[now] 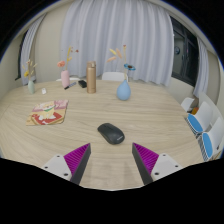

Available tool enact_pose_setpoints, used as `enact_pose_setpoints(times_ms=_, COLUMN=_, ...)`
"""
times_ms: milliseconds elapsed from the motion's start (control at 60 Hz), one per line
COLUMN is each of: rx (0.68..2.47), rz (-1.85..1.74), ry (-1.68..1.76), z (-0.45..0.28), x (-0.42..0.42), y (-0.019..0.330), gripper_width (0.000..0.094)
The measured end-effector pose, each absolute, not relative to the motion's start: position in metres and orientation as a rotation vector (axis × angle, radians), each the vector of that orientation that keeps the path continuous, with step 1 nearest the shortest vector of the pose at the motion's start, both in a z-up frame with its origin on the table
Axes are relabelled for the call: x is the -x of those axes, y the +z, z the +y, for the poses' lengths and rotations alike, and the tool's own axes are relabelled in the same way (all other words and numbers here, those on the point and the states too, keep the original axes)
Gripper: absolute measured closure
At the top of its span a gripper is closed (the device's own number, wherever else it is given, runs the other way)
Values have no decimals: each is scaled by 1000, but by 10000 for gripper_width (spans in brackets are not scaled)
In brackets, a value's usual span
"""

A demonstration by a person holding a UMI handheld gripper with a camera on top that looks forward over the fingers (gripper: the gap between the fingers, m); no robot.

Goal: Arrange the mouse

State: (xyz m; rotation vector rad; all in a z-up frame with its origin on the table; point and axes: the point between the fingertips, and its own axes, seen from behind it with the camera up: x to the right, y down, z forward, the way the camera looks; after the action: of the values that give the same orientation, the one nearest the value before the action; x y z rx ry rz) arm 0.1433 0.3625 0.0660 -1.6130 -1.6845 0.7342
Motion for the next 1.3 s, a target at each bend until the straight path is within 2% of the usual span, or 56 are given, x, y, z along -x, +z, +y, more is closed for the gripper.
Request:
enact_pose_setpoints(times_ms=483, rx=1678, rz=-1728, ry=705, z=382, x=-51, y=-4, gripper_width=80)
enact_pose_setpoints(times_ms=883, rx=1700, rz=-1711, ry=730, z=397, x=2, y=-9, gripper_width=90)
enact_pose_setpoints(times_ms=967, rx=1711, rz=-1725, ry=750, z=393, x=8, y=-12, gripper_width=196)
enact_pose_setpoints(times_ms=1000, rx=1713, rz=-1731, ry=758, z=391, x=9, y=-12, gripper_width=270)
enact_pose_setpoints(times_ms=1050, rx=1702, rz=-1736, ry=742, z=391, x=10, y=-13, gripper_width=457)
enact_pose_setpoints(times_ms=1300, rx=1765, rz=-1683, ry=667, z=399, x=8, y=-9, gripper_width=591)
